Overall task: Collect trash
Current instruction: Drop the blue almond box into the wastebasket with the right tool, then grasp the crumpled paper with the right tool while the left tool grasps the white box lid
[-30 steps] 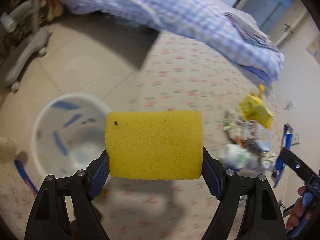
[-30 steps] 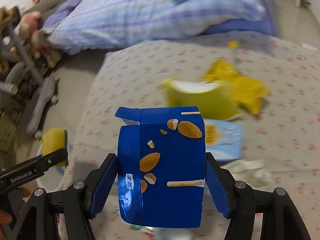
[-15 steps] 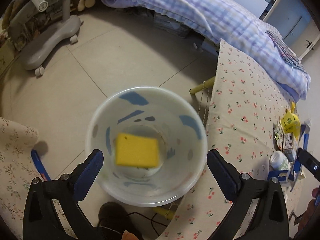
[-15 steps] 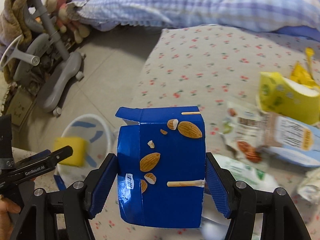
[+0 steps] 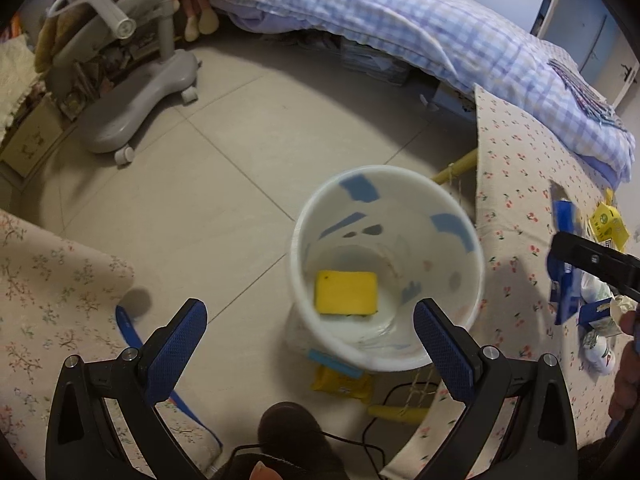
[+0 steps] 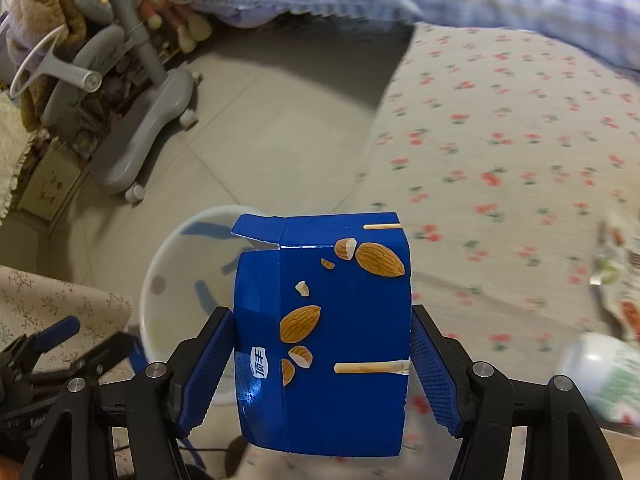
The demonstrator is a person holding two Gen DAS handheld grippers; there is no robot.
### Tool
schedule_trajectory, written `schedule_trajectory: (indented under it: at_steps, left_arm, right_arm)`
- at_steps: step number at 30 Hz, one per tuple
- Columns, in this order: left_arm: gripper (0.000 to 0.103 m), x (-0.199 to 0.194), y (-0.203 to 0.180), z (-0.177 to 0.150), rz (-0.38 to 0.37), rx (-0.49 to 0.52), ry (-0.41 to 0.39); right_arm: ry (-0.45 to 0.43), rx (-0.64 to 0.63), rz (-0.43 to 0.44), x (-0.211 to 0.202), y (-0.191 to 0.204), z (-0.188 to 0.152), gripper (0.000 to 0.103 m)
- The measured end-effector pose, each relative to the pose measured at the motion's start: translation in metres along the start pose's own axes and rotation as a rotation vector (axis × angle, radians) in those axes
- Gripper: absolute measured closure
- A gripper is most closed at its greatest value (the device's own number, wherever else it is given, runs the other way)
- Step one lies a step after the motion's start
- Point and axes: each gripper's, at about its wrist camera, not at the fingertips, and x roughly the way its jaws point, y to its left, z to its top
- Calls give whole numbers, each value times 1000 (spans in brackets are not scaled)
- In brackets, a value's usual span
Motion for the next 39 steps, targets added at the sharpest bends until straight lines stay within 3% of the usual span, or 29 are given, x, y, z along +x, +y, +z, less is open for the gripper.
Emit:
schedule_trajectory:
  at_steps: [8,17,20,31,39]
  left_arm:
    - [0,-1,24,-5,27,-21,-3]
    - [0,-3,29,-4,30,-34,-11]
    - [0,-4,29,-5,35,-32,-11]
    - [0,-9,13,-8,4,3,-6]
    - [0,-13,-14,-11,-43,42,13]
  right_arm:
    - [17,-55,4,30,36,-2,28]
    - [-5,-57,23,47,48,2,26]
    - [-46,-58,15,41,52,4,10]
    - [-73,-64,-43,1,34,-1,9]
    - [-87,-91,-130,-51,-10,-20,10]
